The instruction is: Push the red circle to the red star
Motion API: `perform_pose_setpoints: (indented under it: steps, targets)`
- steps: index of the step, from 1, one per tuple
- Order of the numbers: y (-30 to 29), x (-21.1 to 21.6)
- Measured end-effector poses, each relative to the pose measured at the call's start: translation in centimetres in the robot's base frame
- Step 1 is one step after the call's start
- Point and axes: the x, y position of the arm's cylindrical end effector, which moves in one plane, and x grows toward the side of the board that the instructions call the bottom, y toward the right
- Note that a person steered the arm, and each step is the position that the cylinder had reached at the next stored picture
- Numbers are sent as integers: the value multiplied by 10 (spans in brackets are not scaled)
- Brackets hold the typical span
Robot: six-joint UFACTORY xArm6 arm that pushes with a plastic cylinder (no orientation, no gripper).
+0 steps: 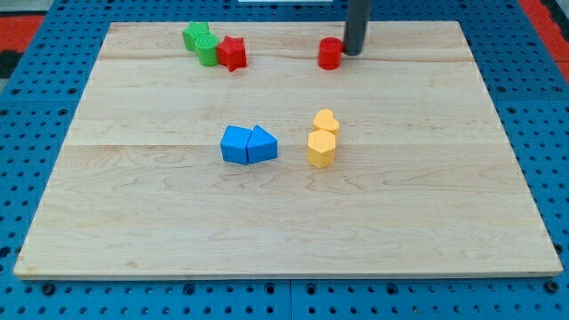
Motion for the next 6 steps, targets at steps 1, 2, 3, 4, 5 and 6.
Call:
perform_pose_setpoints:
  steps: [1,2,3,4,5,6]
  targets:
    - [-43,-1]
    - [-35,25]
    - [-34,42]
    - [-48,27]
    - [-78,6]
    - [-105,-6]
